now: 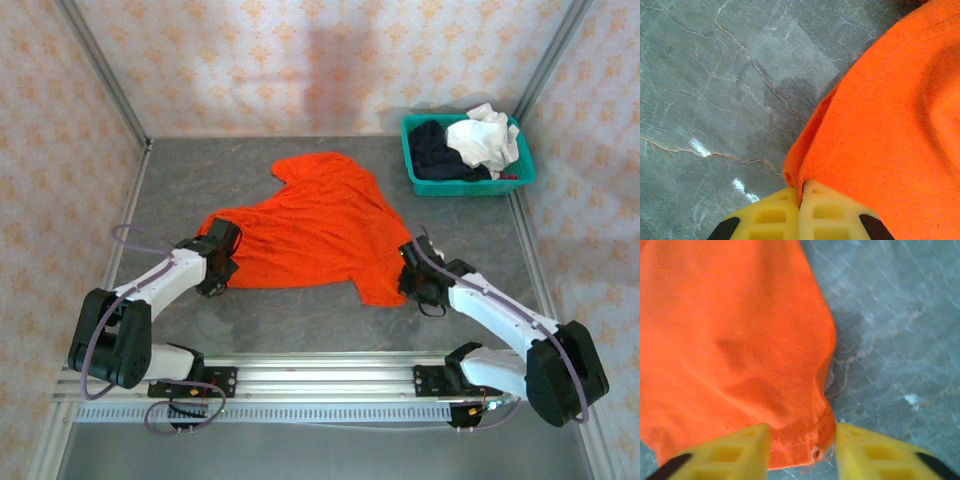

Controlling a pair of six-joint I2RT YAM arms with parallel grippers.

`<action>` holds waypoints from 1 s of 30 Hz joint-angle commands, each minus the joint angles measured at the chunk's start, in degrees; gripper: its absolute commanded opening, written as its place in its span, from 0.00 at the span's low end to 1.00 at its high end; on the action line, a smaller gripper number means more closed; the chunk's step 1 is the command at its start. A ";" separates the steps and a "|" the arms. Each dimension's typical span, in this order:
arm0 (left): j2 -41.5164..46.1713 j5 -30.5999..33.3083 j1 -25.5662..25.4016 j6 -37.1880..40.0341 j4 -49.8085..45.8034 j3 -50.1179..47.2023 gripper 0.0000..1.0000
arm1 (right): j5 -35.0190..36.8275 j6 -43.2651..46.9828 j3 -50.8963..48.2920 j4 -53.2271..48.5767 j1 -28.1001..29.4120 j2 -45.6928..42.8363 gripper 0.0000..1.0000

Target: Fold and stack the t-shirts

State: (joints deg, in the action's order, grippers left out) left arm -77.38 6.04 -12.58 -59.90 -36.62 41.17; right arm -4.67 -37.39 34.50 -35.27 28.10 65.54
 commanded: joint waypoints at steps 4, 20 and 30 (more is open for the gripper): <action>0.92 1.56 0.66 0.66 -1.08 -0.21 0.00 | 2.02 -2.52 -0.29 -2.17 -1.47 -0.28 0.66; 0.98 0.36 0.64 -0.57 0.57 -1.79 0.00 | -3.82 -0.53 -1.54 5.72 -5.36 8.00 0.42; 2.03 -0.79 0.64 -1.45 0.23 -1.74 0.00 | -4.77 1.98 -0.25 5.41 -5.37 3.60 0.00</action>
State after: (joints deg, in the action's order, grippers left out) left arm -77.14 4.91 -12.58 -60.14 -36.16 40.01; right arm -9.23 -36.80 33.85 -30.02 23.03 72.73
